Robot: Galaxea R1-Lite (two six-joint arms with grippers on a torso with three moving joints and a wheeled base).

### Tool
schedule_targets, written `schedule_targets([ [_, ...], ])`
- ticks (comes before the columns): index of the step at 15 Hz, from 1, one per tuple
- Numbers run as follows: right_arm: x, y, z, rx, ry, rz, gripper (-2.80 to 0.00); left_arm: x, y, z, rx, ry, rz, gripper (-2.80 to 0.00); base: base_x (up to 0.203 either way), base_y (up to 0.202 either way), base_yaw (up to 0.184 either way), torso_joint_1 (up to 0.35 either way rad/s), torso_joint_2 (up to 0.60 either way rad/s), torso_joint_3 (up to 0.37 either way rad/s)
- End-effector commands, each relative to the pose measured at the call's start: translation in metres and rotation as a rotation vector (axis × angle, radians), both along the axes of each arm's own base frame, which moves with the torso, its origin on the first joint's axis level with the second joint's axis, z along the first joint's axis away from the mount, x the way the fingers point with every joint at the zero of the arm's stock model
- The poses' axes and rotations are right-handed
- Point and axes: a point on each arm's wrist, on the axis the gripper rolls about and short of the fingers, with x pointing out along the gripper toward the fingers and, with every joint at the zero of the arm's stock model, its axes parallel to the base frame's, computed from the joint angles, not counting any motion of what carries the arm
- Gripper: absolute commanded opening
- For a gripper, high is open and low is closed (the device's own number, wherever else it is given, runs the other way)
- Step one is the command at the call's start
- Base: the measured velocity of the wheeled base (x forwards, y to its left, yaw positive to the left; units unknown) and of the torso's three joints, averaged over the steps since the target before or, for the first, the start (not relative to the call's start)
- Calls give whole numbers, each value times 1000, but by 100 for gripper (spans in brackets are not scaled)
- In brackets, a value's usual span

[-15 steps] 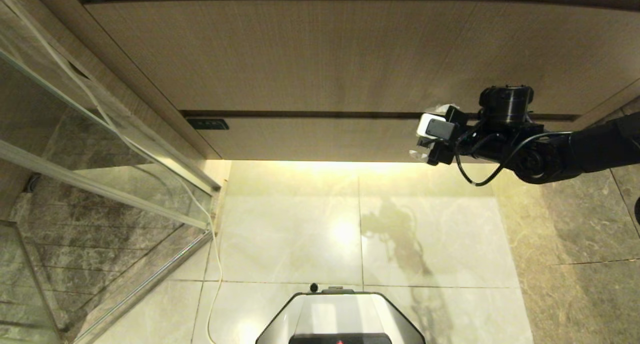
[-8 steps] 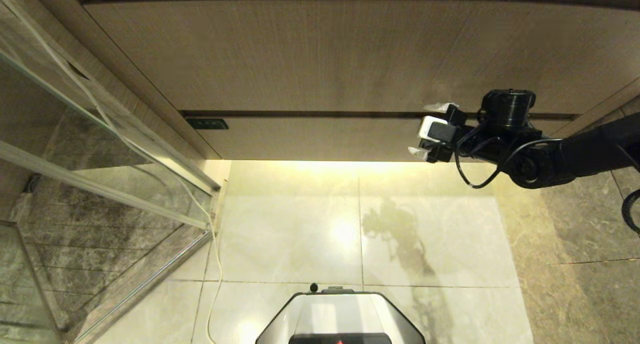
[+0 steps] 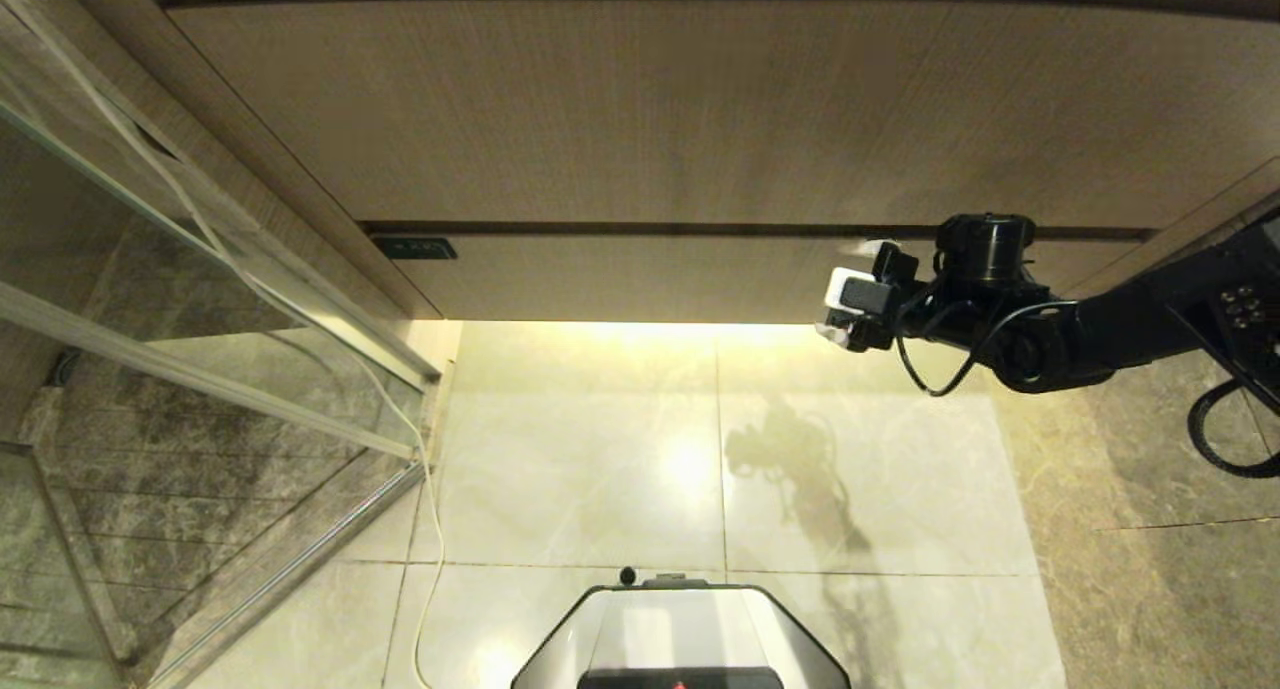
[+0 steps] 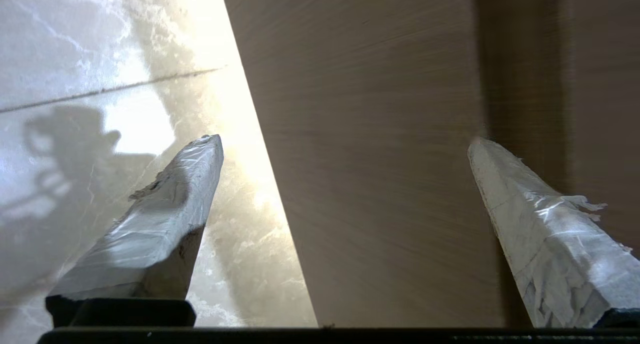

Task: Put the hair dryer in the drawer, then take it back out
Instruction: Pull open the drawer

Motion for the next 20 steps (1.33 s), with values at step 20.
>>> schedule_targets([
  [20, 46, -7, -17, 11, -97, -45, 0, 0, 0, 0, 0, 1, 0, -280, 0, 0, 0, 0, 0, 0],
])
